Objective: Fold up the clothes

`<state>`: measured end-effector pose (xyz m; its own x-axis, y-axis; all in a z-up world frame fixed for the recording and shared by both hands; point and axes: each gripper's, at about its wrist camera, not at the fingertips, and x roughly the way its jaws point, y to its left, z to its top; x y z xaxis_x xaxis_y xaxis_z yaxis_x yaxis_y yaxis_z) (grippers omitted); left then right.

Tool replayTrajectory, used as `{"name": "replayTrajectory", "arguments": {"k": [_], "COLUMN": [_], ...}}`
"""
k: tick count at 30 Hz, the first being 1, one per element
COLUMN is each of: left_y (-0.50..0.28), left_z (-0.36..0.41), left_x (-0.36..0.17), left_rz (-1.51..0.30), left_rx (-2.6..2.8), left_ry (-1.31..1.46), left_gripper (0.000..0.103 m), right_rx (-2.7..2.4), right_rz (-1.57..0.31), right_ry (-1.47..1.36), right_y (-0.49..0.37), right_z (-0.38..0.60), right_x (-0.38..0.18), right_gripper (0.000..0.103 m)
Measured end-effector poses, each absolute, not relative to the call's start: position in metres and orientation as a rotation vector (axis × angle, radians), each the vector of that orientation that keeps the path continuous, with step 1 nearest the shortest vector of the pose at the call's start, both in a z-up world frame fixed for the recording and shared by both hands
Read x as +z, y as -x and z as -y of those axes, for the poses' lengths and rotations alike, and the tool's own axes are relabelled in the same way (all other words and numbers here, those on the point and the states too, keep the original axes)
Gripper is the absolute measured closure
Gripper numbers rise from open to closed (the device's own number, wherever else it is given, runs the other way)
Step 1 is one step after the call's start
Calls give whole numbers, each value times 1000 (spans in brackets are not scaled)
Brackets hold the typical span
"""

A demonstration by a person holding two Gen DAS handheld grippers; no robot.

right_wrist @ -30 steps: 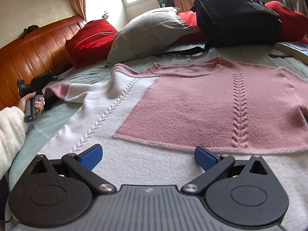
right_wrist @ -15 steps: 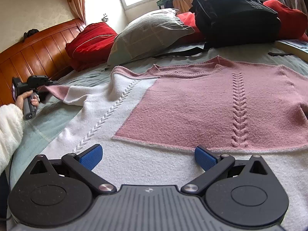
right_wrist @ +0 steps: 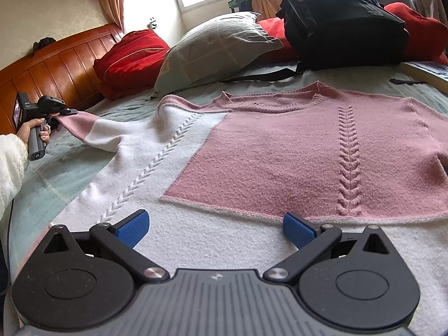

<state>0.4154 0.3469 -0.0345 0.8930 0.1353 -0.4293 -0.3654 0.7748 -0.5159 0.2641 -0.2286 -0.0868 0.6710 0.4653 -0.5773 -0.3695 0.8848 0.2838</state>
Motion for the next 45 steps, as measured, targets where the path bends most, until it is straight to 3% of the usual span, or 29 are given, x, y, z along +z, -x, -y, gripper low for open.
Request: {"name": "replayTrajectory", "arguments": {"k": [6,11,19,21,23,25,28,32,36,45], "left_y": [-416,-404,-385,-385,-390,-398,-408,-412,-406,-407], "left_z": [-362,-373,-372,-359,-337,-303,-248,-164,-105,-114], "left_x": [-47,-47,-29,-22,-16,-16,-21,-41,-59,-60], "left_rz": [-413,-398,-377,-394,-438,-512,-631,-780,-818,-858], "left_rx": [312,385,448,408,327,214,39,-169,-279,-76], "left_ry": [620,636,609,585,553,519,466,368,215,213], "left_gripper": [101,95,64,61,58,47,41,39,36,35], "right_rx": [463,458,459,458,461,468,480,486,490,469], "right_rz": [-689,-688,-678,-668,-650,-631,-611,-612,-609,-612], "right_ry": [-125,-103,-121,-129,-138,-148,-160,-171,-184,-228], "right_y": [-265,-267,-264,-261,-257,-253,-249,-248,-246,-244], "right_z": [224,221,225,227,230,234,238,243,250,266], "right_x": [-89,-89,-85,-81,-76,-70,-65,-64,-64,-61], "right_gripper": [0,0,0,0,0,0,0,0,0,0]}}
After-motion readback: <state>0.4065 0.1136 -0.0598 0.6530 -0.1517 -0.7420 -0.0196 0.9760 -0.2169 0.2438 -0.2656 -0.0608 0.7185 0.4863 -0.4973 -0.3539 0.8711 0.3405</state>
